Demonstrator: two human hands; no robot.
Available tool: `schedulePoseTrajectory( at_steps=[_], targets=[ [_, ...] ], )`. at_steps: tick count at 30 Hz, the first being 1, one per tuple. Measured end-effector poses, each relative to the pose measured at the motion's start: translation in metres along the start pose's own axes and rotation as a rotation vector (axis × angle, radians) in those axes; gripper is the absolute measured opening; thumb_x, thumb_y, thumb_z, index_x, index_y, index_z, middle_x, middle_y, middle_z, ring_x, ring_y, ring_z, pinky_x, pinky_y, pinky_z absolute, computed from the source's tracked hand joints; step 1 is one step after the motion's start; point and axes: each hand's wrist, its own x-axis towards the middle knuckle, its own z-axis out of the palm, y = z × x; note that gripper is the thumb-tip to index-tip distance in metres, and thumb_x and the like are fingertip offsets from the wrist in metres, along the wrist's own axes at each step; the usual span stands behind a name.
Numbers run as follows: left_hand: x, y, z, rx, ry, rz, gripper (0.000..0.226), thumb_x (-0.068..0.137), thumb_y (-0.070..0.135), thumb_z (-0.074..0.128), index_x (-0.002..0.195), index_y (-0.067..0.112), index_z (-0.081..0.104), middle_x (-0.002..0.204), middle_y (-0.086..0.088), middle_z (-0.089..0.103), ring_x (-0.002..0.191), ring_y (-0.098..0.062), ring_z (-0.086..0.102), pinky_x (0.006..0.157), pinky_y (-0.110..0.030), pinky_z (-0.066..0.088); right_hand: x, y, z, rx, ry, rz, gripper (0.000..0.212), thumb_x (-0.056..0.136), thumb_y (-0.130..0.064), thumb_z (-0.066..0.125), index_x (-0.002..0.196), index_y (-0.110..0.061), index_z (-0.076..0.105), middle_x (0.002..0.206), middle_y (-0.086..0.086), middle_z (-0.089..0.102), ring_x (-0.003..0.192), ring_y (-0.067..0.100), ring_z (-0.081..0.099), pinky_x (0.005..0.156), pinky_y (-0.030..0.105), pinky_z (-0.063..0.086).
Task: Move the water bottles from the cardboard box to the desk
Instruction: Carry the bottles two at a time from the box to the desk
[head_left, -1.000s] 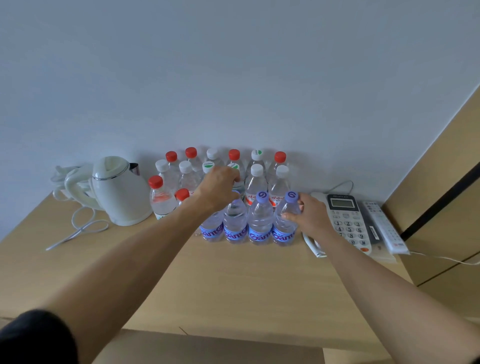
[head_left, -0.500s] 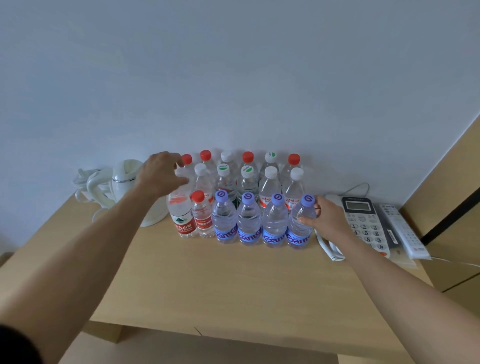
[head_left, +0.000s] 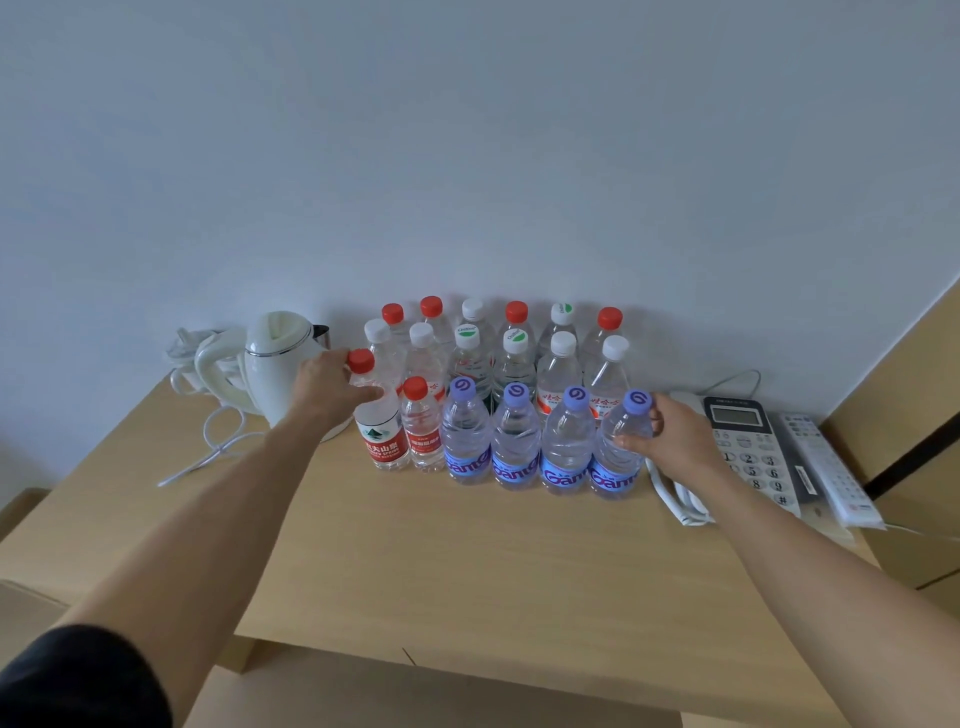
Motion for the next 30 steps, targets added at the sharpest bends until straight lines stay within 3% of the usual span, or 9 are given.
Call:
schedulePoseTrajectory(
  at_steps=[6,12,17,19,21,24,27,30],
  targets=[
    [0.002,-0.010,0.001,-0.011,0.013,-0.011,0.036,0.074,0.026,0.088,0.099,0.009,0.068,0.088,-0.009,0.066,0.085,-0.027,0.060,0.071,-0.034,0.041,0.000,0.000,0.000,0.009,0.001,0.000,0.041,0.070,-0.021,0.091,0.099,-0.027,0.062,0.077,-0.016,0.056,0.070,-0.002,0.050,0.059,0.016,0.034],
    [0.003,-0.006,-0.002,0.001,0.000,-0.012,0.036,0.072,0.026,0.090,0.092,0.012,0.064,0.075,0.000,0.057,0.075,-0.020,0.054,0.061,-0.030,0.036,-0.002,-0.004,0.000,0.001,0.006,0.003,0.043,0.070,-0.022,0.091,0.082,-0.036,0.052,0.073,-0.017,0.050,0.066,-0.003,0.046,0.056,0.013,0.030],
    [0.001,-0.003,-0.003,0.028,-0.035,-0.028,0.040,0.072,0.028,0.090,0.095,0.012,0.062,0.077,0.001,0.057,0.088,-0.028,0.059,0.067,-0.031,0.037,-0.004,-0.007,0.000,0.003,0.016,0.002,0.047,0.071,-0.020,0.090,0.077,-0.038,0.048,0.072,-0.016,0.049,0.065,-0.002,0.045,0.057,0.015,0.029],
    [-0.001,0.000,-0.005,0.053,-0.041,-0.022,0.050,0.072,0.032,0.090,0.108,0.012,0.061,0.095,-0.003,0.063,0.099,-0.028,0.059,0.073,-0.035,0.041,-0.004,-0.007,0.000,-0.001,0.012,0.007,0.042,0.072,-0.020,0.090,0.084,-0.035,0.052,0.073,-0.016,0.049,0.066,-0.002,0.045,0.057,0.015,0.030],
    [-0.004,0.006,-0.008,0.123,0.091,0.038,0.063,0.072,0.034,0.090,0.124,0.016,0.059,0.114,-0.005,0.062,0.111,-0.028,0.056,0.079,-0.040,0.045,-0.003,-0.007,-0.001,-0.008,0.004,0.023,0.037,0.073,-0.019,0.089,0.097,-0.025,0.062,0.078,-0.015,0.054,0.071,-0.001,0.049,0.059,0.016,0.032],
    [-0.008,0.025,-0.008,0.231,0.281,0.278,0.059,0.072,0.030,0.090,0.123,0.013,0.064,0.119,-0.009,0.064,0.111,-0.034,0.054,0.085,-0.045,0.047,-0.003,-0.012,0.000,-0.009,-0.016,0.057,0.046,0.075,-0.015,0.086,0.115,-0.015,0.065,0.100,-0.001,0.068,0.093,0.018,0.061,0.073,0.026,0.042],
    [-0.012,0.047,-0.001,0.250,0.163,0.389,0.049,0.080,0.026,0.084,0.124,0.011,0.067,0.118,-0.009,0.066,0.104,-0.032,0.061,0.082,-0.045,0.053,-0.004,-0.024,-0.003,-0.015,-0.008,0.073,0.058,0.074,-0.015,0.086,0.125,-0.015,0.060,0.115,0.004,0.067,0.107,0.024,0.061,0.082,0.029,0.042],
    [-0.010,0.057,0.011,0.288,-0.042,0.318,0.049,0.084,0.028,0.080,0.128,0.013,0.066,0.119,-0.009,0.068,0.102,-0.028,0.066,0.082,-0.040,0.056,-0.004,-0.045,-0.006,-0.062,0.102,0.018,0.068,0.073,-0.019,0.087,0.133,-0.017,0.055,0.123,0.005,0.062,0.115,0.026,0.057,0.091,0.036,0.046]
  ],
)
